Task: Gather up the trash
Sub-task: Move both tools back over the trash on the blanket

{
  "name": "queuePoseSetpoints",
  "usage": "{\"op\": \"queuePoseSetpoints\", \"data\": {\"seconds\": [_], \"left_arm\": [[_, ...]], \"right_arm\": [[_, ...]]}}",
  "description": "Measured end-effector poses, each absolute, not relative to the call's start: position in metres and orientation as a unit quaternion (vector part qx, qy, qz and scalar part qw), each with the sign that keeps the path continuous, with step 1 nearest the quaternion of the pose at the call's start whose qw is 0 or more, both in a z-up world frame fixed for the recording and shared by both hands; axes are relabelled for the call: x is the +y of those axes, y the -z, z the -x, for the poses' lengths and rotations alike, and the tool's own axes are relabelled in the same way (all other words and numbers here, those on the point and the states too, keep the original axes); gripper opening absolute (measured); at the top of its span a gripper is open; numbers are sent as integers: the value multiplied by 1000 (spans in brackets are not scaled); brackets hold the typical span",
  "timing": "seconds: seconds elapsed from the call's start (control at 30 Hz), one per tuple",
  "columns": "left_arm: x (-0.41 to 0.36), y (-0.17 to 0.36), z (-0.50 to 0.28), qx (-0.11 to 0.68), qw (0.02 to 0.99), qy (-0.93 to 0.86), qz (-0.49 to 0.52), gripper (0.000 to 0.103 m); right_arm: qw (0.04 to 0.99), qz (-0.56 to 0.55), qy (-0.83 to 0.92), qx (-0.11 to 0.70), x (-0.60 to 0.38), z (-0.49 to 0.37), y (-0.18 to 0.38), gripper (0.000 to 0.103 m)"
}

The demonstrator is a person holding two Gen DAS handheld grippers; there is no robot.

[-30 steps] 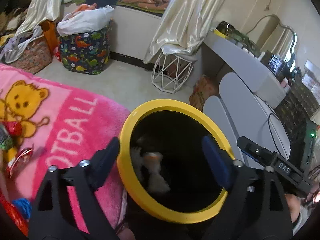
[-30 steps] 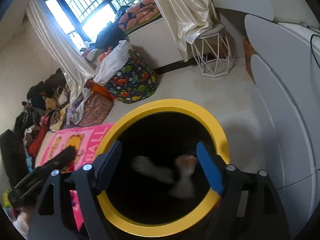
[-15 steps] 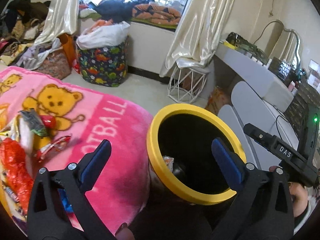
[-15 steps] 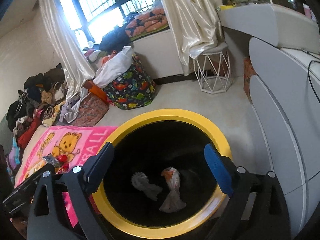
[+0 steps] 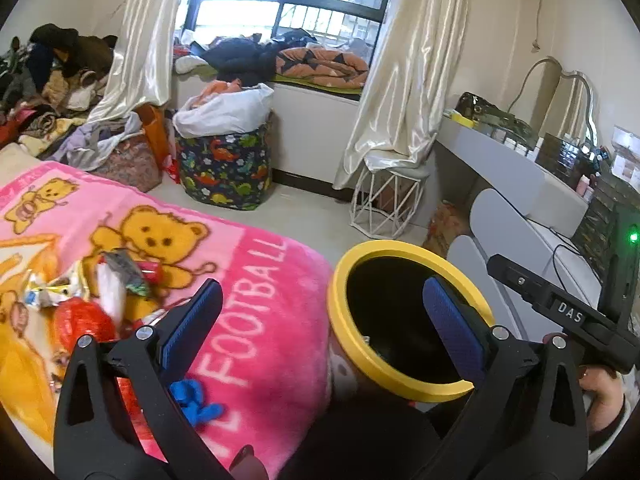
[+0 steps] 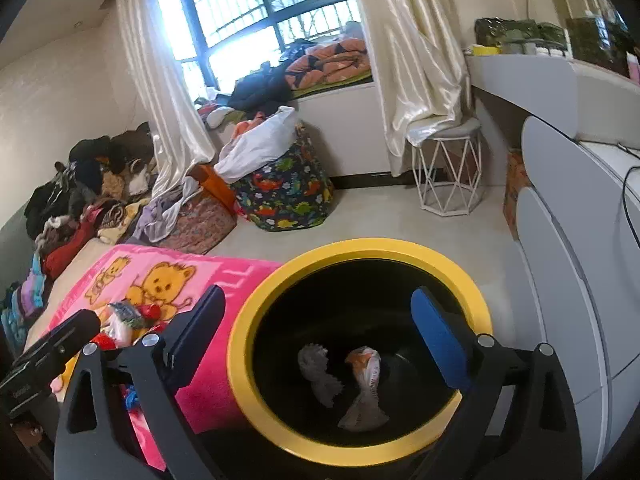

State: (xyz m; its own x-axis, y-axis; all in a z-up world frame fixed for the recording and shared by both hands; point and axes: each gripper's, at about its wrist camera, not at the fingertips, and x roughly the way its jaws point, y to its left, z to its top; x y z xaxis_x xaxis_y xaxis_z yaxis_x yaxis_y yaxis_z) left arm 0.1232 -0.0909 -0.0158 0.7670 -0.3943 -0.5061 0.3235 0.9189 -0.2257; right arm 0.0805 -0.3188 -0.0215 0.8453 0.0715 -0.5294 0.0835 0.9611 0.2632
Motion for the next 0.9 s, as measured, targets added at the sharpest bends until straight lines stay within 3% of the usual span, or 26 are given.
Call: {"op": "queuePoseSetpoints", "data": {"seconds": [0.9], "left_arm": [[25,4,-101,258,958,77,94,92]], "right_arm": [[949,-57,-131,281,-208,-76,11,92]]}}
